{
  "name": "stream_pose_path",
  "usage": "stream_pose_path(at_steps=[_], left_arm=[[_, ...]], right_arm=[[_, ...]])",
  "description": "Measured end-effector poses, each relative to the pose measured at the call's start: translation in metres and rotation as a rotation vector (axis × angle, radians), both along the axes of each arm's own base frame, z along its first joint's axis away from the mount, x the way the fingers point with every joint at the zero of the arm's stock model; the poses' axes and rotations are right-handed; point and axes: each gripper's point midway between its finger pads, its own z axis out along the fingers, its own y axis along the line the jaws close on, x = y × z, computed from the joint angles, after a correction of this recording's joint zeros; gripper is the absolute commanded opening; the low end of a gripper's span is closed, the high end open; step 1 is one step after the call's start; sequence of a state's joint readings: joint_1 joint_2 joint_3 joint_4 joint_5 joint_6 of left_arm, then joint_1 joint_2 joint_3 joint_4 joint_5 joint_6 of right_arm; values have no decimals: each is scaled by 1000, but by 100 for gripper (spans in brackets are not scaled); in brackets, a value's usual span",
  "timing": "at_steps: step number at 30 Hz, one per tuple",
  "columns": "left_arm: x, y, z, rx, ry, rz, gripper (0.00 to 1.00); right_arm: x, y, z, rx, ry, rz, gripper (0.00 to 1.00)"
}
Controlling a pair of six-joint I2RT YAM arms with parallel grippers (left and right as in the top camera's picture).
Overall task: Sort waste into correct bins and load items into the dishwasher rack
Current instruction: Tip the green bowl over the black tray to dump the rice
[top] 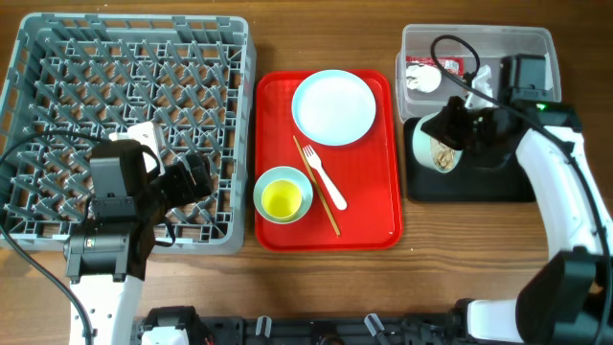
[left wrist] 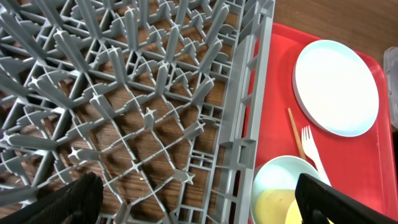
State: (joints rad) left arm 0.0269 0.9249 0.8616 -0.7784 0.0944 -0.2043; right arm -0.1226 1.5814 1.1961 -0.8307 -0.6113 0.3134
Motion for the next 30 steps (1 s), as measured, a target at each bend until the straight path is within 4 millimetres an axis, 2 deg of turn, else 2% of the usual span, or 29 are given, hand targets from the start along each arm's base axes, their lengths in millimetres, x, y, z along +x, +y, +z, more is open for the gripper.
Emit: stream_pose_path(at_steps=[5,17,20,25,30], left_arm=[[0,0,0,0,0,0,100],[0,0,0,0,0,0,100],[0,0,0,0,0,0,100],[0,0,0,0,0,0,100],[0,0,0,0,0,0,100]], right_arm=[[1,-10,-13,207,6,39,4],[12,-36,27,711,-122,-11,4],[14,-48,29,781,-133,-43,4],[16,-67,45,864,-201,-70,4],[18,-86,48,896,-185,-135,4]])
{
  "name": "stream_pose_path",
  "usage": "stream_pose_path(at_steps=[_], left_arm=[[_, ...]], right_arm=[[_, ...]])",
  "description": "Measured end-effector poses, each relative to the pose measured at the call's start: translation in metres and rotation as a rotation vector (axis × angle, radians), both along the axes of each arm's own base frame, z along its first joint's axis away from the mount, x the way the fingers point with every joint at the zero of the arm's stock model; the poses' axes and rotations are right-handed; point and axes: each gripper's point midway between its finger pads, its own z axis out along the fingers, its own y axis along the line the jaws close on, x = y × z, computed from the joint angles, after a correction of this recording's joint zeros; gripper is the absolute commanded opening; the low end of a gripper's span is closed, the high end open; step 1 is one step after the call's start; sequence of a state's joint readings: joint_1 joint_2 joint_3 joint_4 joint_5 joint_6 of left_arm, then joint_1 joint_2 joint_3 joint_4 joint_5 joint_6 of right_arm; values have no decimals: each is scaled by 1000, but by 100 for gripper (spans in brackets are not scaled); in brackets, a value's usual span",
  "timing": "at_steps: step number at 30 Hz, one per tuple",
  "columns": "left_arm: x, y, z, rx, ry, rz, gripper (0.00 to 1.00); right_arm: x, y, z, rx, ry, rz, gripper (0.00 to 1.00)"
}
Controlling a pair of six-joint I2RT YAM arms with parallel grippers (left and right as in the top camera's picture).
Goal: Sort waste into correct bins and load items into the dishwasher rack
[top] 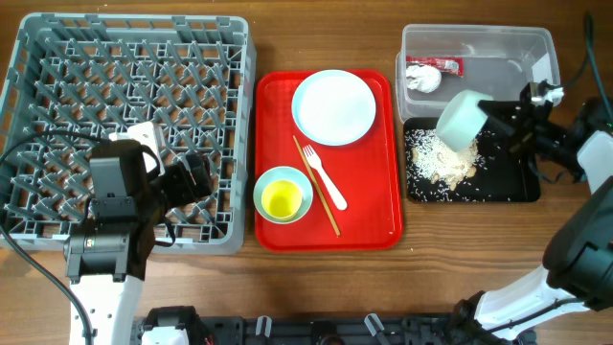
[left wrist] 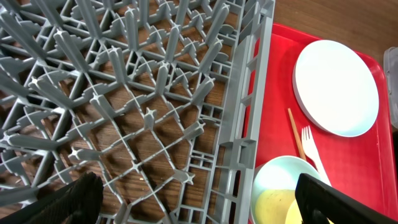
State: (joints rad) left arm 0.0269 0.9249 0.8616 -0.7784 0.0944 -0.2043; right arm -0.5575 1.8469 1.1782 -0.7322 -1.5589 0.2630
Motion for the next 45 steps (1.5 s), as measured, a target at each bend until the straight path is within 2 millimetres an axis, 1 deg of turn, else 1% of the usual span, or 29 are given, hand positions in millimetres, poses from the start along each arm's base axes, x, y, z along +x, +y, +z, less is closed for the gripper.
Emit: stream_pose_path(at_steps=[3,8,10,13,14,15,17,18,19,21,25,26,28,30,31,32,33,35,36,38,40,42,43,44,45], left_arm=[[0,0,0,0,0,0,100],[0,0,0,0,0,0,100],[0,0,0,0,0,0,100],[0,0,0,0,0,0,100],[0,0,0,0,0,0,100],[0,0,0,0,0,0,100],[0,0,0,0,0,0,100],[0,0,0,0,0,0,100],[0,0,0,0,0,0,100],[0,0,0,0,0,0,100],[0,0,0,0,0,0,100],[0,0,0,0,0,0,100],[0,0,0,0,0,0,100],[0,0,0,0,0,0,100],[0,0,0,0,0,0,100],[0,0,0,0,0,0,100],[0,0,0,0,0,0,100],[0,0,0,0,0,0,100],[0,0,0,0,0,0,100],[0,0,0,0,0,0,100],[0,0,0,0,0,0,100],[0,0,0,0,0,0,100],[0,0,0,0,0,0,100],[0,0,0,0,0,0,100],[0,0,0,0,0,0,100]], right_arm=[[1,-6,0,11,18,-14,4],[2,-6,0,25,39,-15,4],[2,-7,-9,-16,73,-26,4],[-1,-10,-36,-117,201,-54,4],[-2,-9,-36,-135,173,-48,4],[-3,-6,-28,-133,82,-30,4],[-6,-1,-14,-106,-26,-11,4],[-6,0,-12,-107,-52,-7,4],[-6,0,-14,-120,-47,-7,4],[-9,0,-30,-179,33,-6,4],[-21,2,-70,-365,198,33,4],[-23,3,-72,-391,202,42,4],[-24,5,-67,-441,180,48,4],[-26,11,-41,-533,107,48,4],[-26,16,-25,-583,58,48,4],[-25,24,-2,-656,-13,49,4],[-24,32,12,-717,-66,53,4],[-21,57,41,-841,-188,68,4],[-19,74,54,-904,-257,77,5],[-13,115,76,-1003,-402,101,4],[-10,153,79,-1075,-482,132,5],[-3,183,76,-1133,-542,147,5],[1,199,72,-1158,-571,158,4],[5,220,62,-1192,-599,181,4],[9,235,51,-1217,-612,203,4]])
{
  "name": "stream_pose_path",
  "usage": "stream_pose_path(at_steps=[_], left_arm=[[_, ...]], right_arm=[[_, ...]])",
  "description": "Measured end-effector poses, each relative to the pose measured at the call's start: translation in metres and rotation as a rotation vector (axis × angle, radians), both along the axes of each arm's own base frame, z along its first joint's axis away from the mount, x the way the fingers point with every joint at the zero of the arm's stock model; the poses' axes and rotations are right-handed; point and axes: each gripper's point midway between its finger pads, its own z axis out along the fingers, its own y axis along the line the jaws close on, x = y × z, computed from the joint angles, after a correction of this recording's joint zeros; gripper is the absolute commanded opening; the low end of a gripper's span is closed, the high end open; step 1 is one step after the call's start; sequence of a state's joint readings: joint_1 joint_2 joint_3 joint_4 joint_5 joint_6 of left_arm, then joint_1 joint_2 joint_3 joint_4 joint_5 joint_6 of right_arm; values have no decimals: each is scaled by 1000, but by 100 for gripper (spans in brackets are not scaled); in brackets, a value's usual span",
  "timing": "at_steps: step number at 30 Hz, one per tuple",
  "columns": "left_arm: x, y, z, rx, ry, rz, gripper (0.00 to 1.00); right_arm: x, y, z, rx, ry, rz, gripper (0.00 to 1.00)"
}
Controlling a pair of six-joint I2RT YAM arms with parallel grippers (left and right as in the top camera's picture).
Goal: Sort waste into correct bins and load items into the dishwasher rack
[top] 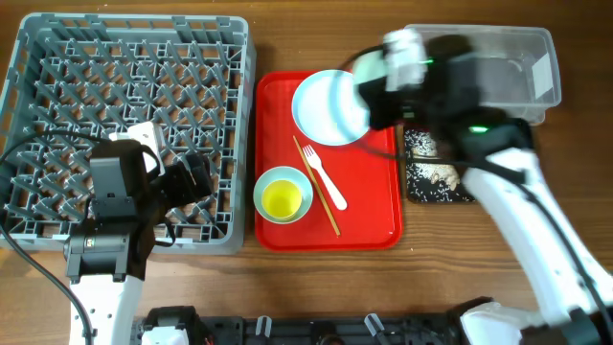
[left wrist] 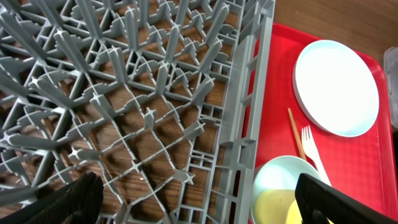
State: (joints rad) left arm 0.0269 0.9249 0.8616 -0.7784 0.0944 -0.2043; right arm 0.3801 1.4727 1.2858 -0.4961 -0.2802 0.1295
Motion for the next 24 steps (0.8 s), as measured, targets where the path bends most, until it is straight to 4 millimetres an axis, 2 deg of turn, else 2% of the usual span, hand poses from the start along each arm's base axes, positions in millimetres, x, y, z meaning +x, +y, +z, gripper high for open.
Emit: stream_pose_path(at_steps=[2,3,4,8,11,12,15,17,20,22,24], left_arm=[[0,0,0,0,0,0,100],[0,0,0,0,0,0,100],[0,0,0,0,0,0,100],[0,0,0,0,0,0,100],[0,0,0,0,0,0,100],[0,0,0,0,0,0,100],[0,0,0,0,0,0,100],[0,0,0,0,0,0,100],[0,0,0,0,0,0,100],[0,0,0,0,0,0,100],[0,0,0,0,0,0,100]], right_arm=[[5,31,-38,-64,34,36,4],[7,37,-51,-82,51,43,4],[10,45,-74,-112,80,48,4],[17,54,-143,-183,185,46,4],[18,55,-172,-195,242,35,4],[17,56,-176,-195,251,35,4],[11,60,-176,-171,278,59,23],[0,63,-179,-149,333,79,35],[-9,64,-182,-131,388,85,49],[-13,63,-179,-126,403,83,52],[-17,61,-163,-118,391,83,53]])
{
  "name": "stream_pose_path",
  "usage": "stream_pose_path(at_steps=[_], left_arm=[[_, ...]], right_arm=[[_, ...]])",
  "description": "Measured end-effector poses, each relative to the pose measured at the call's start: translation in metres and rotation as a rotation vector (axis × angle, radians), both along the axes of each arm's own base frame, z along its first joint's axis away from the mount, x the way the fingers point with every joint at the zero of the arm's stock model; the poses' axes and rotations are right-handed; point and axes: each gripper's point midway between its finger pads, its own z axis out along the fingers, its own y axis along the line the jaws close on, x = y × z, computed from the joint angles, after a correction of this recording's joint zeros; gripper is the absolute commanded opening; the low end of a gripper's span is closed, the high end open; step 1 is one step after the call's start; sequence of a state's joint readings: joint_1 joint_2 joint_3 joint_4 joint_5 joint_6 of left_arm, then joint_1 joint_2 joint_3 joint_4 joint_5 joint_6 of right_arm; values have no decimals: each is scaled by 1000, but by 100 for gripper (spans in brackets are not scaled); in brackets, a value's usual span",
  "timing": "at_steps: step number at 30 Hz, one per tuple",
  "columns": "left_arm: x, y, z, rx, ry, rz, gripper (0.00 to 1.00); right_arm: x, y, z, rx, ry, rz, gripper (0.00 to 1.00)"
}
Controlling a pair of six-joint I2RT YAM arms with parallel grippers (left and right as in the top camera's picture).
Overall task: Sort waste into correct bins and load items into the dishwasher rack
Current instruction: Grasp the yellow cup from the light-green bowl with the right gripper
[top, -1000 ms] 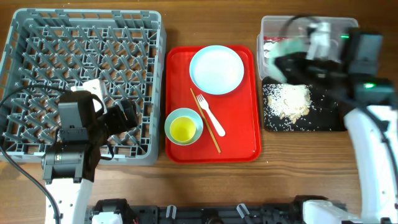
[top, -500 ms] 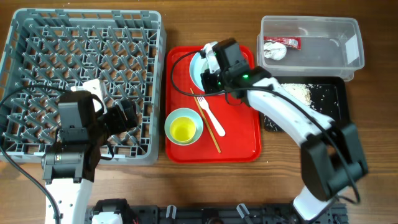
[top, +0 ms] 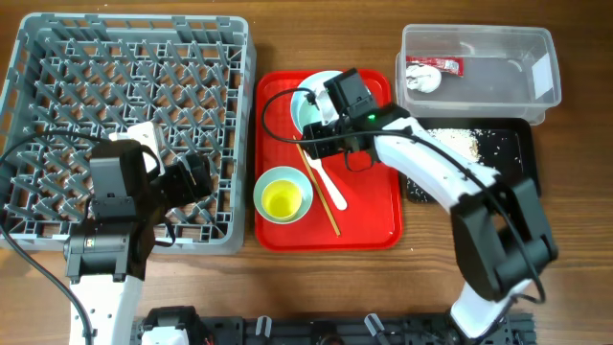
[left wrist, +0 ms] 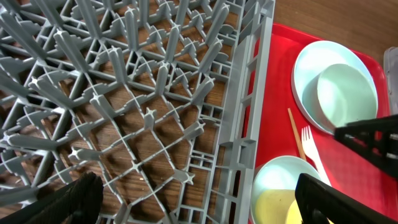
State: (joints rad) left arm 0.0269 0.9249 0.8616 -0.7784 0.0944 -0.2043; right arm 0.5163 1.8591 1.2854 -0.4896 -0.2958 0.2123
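Note:
A pale bowl [left wrist: 345,93] rests on the white plate [left wrist: 308,74] at the back of the red tray [top: 378,216]. My right gripper [top: 319,129] reaches in from the right, shut on the bowl's near rim. On the tray's front half are a bowl of yellow liquid [top: 283,196], a white fork [top: 324,177] and a wooden chopstick [top: 321,196]. The grey dishwasher rack [top: 124,125] on the left holds no dishes. Over the rack's right front corner, my left gripper [left wrist: 202,205] hangs open with nothing between its fingers.
A clear bin [top: 479,62] at the back right holds a crumpled tissue and a red wrapper. In front of it a black bin [top: 508,168] holds scattered rice. The right arm lies across the tray's right side and the black bin's left end.
The right gripper has come down from above the plate's right edge, and the bowl it carried now rests on the plate. The left arm has not moved.
The right gripper first held a bowl of rice over the black bin. Then the bowl was tipped and rice lay in the bin. Later the emptied bowl was over the tray, and now it stands on the plate. The left gripper stayed open over the rack throughout.

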Motion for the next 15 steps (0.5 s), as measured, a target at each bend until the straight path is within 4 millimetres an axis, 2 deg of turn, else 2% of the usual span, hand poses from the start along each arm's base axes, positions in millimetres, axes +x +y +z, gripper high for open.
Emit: stream_pose_path(at_steps=[4,6,7,10,12,15], left_arm=[[0,0,0,0,3,0,100],[-1,0,-1,0,4,0,100],[-1,0,-1,0,4,0,100],[-1,0,-1,0,5,0,100],[-1,0,-1,0,5,0,100],[-1,0,-1,0,4,0,100]], right_arm=[[-12,-5,65,61,-75,-13,53],[-24,-8,84,76,-61,-15,53],[-35,-10,85,71,-25,-15,53],[-66,-8,69,20,96,6,51],[-84,7,57,1,145,39,48],[-98,19,40,-30,196,57,45]])
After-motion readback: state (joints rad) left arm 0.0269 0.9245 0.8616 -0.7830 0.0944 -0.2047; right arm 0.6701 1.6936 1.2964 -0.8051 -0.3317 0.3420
